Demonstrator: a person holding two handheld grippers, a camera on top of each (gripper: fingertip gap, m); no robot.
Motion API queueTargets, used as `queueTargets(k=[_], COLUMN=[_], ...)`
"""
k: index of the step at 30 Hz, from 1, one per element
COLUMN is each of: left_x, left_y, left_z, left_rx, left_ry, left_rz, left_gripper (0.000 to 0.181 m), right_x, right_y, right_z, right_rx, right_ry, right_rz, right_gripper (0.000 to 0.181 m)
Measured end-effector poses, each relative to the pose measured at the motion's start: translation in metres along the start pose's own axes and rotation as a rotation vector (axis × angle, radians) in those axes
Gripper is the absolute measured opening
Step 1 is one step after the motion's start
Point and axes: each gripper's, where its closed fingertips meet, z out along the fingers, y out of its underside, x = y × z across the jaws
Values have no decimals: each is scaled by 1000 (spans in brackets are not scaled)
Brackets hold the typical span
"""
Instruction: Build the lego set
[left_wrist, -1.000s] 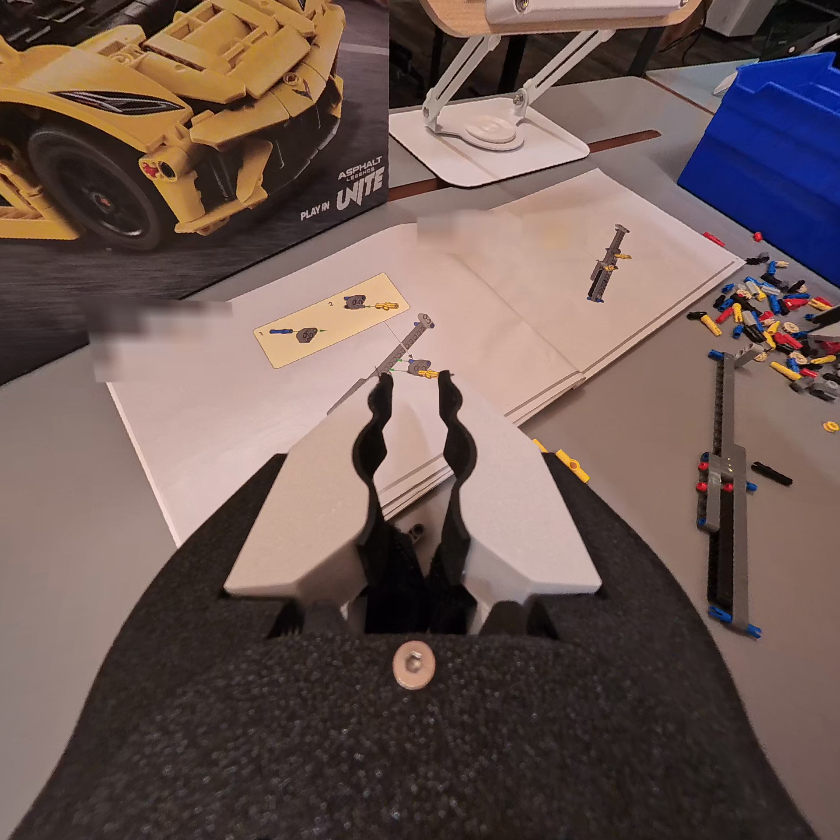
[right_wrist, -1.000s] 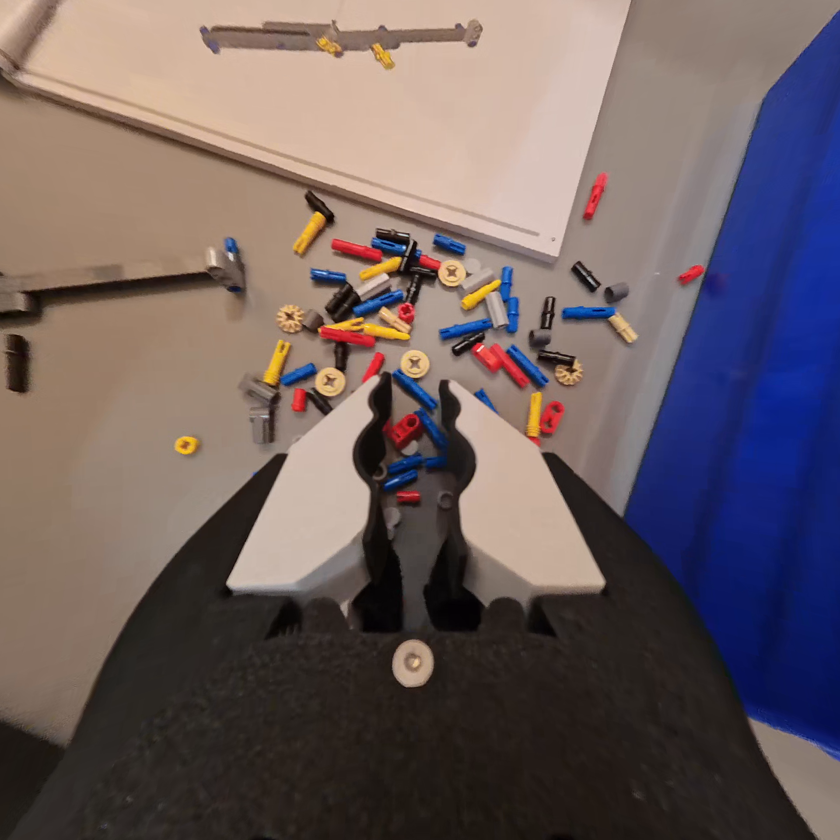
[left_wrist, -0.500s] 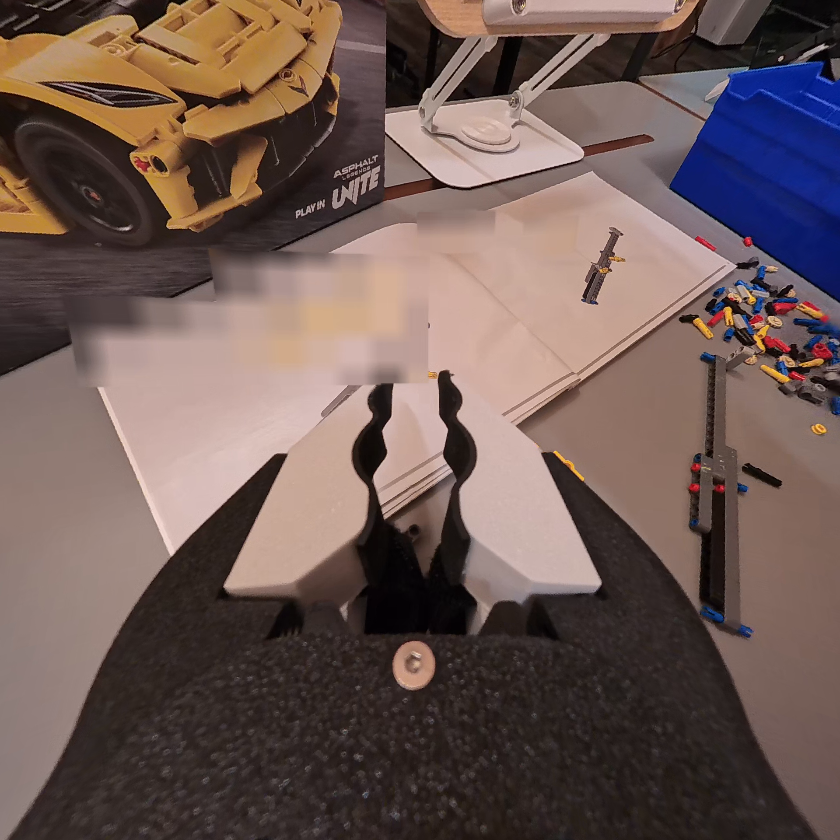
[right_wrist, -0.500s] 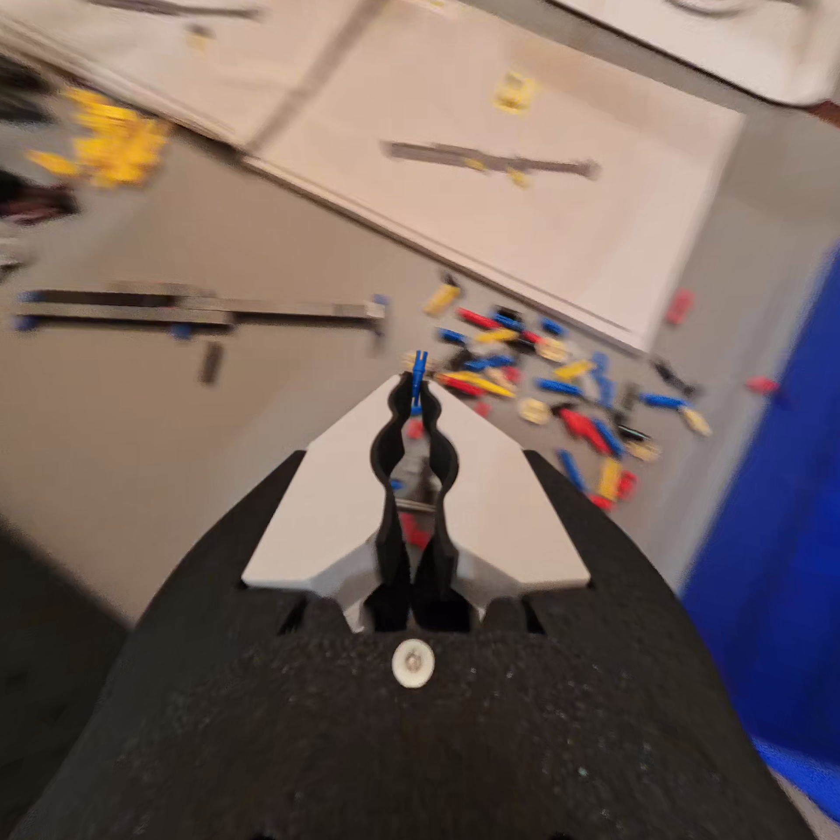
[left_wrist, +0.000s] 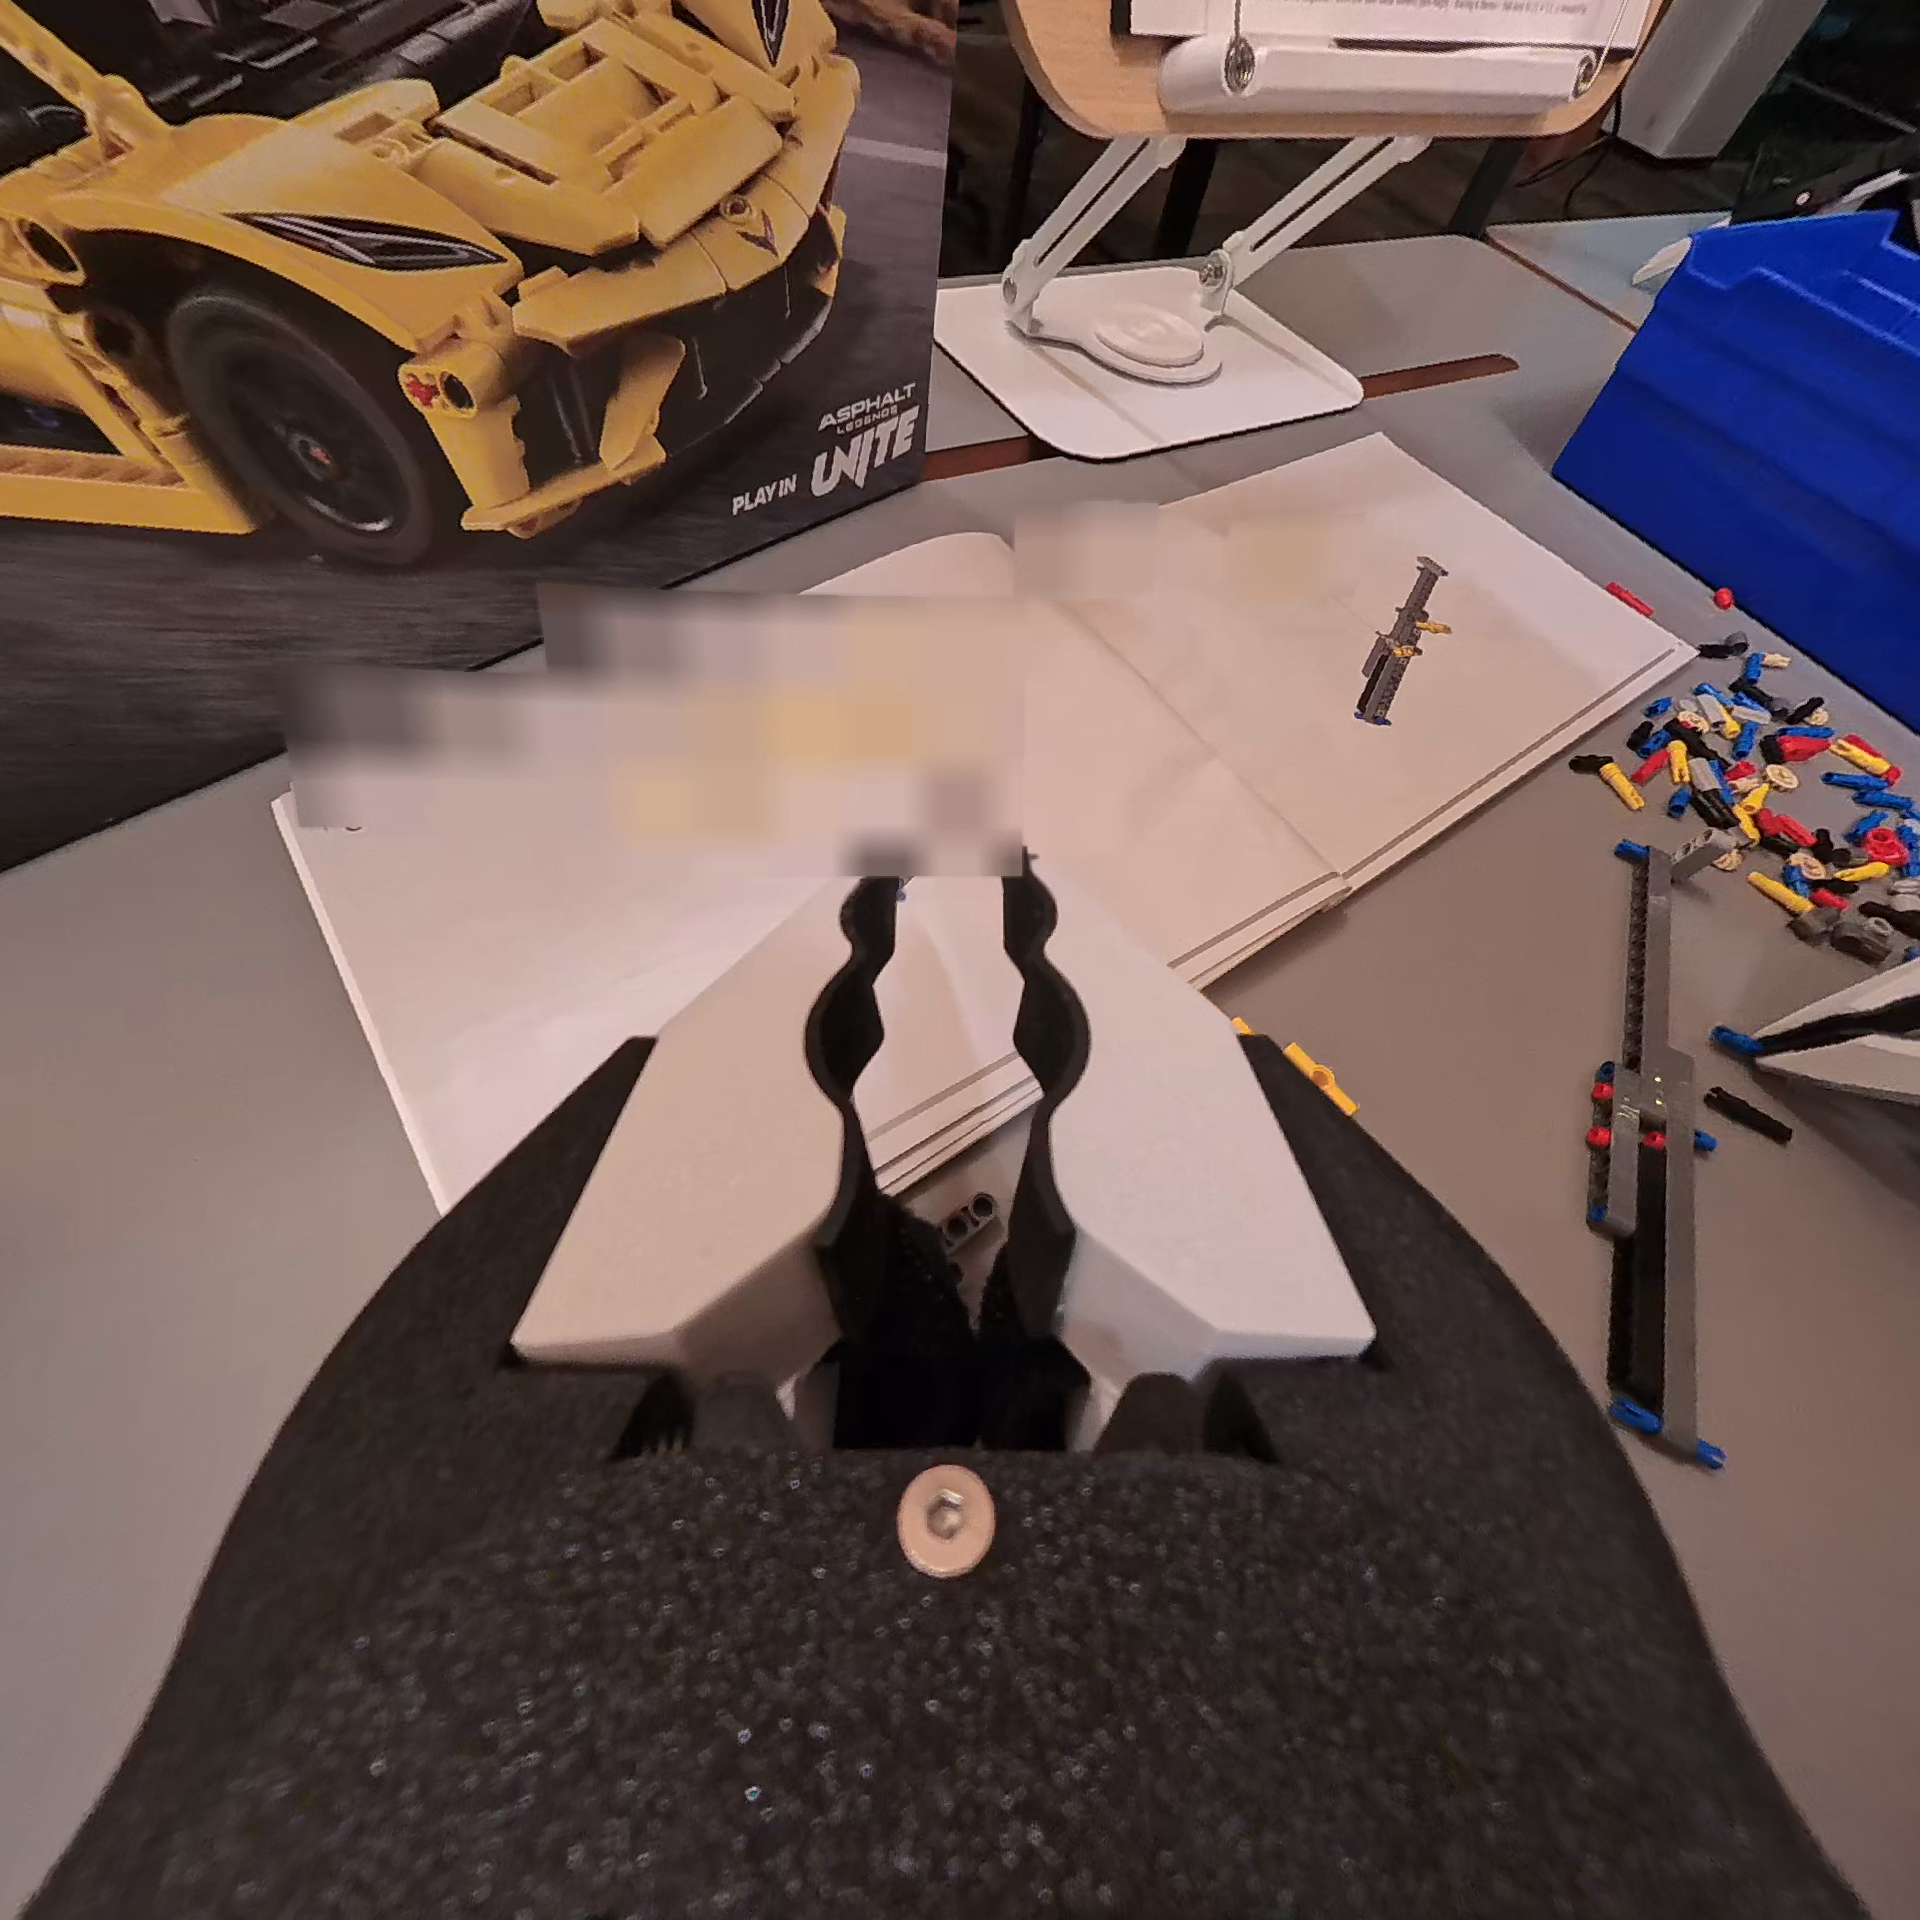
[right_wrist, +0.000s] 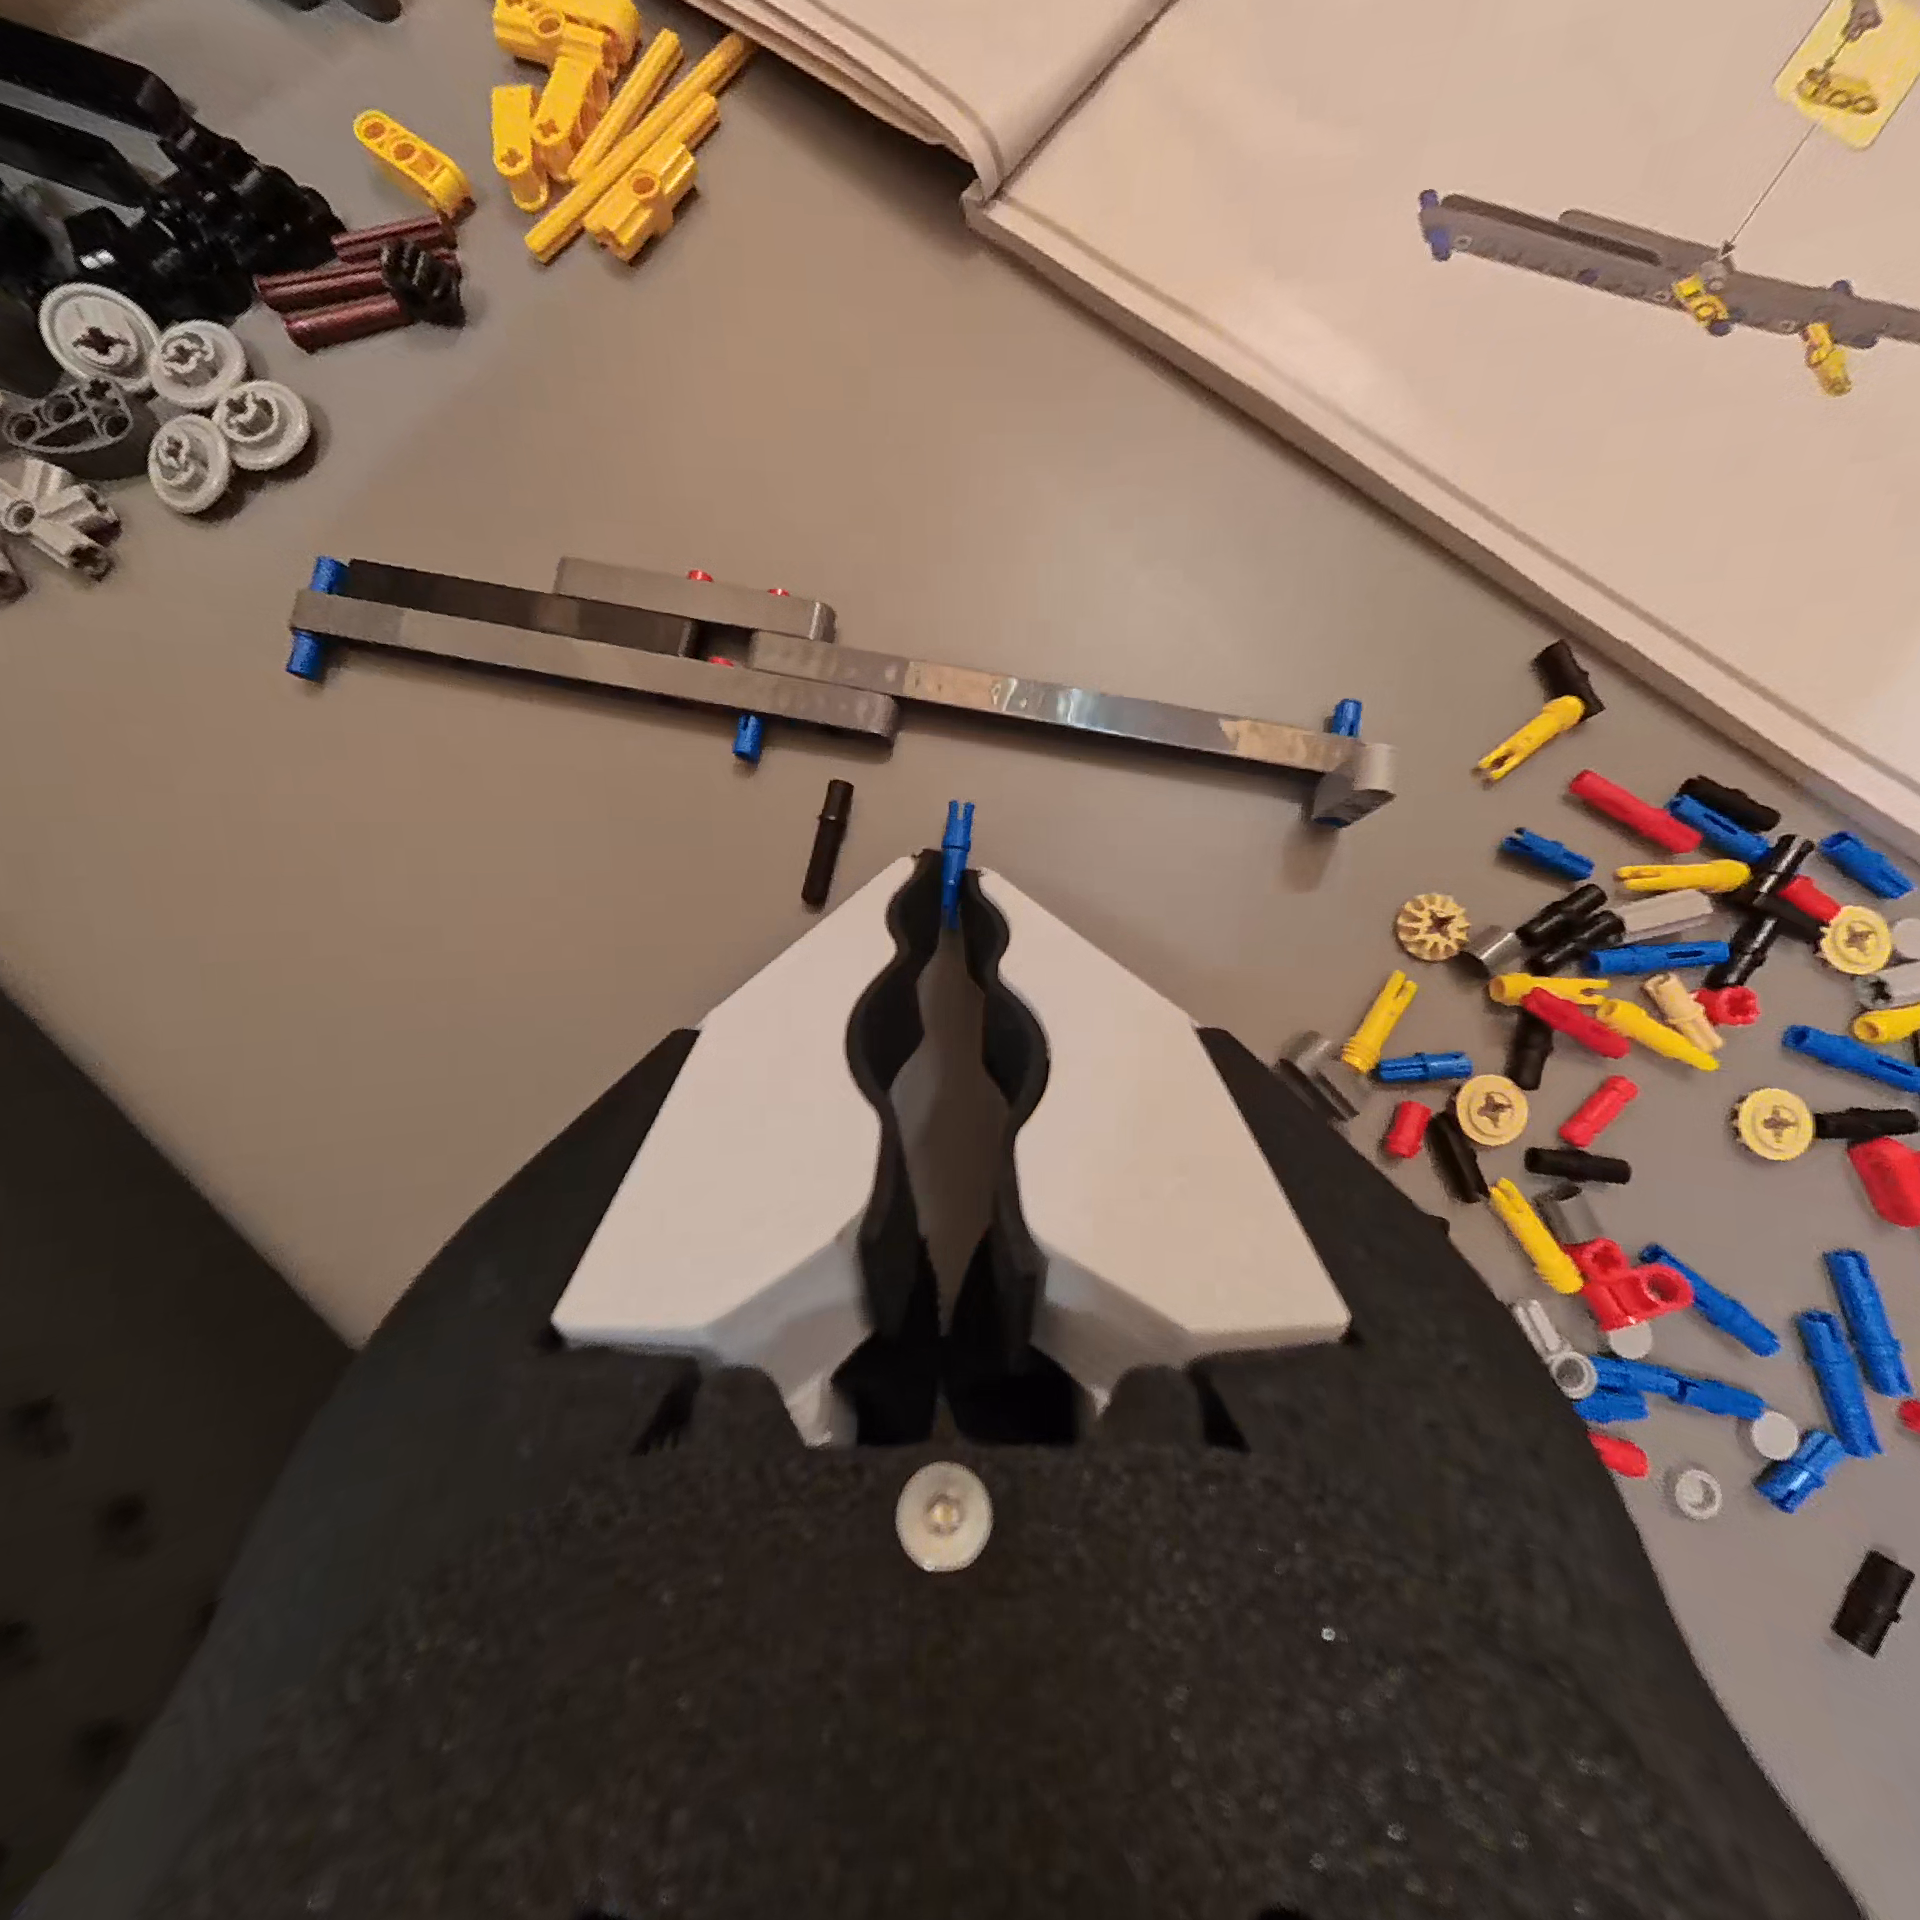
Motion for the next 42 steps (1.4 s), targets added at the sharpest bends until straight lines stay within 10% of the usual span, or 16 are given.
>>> queueTargets(k=[31, 42], left_x=[0, -2], left_y=[4, 3], left_z=[1, -1], left_rx=[-23, -20], left_ry=[-14, -14], left_rz=[40, 32], left_gripper=[19, 19], right_x=[80, 50], right_y=[20, -39], right_z=[-35, -17], right_rx=[114, 227], right_ry=[255, 106], right_rz=[208, 179], right_gripper=[18, 17])
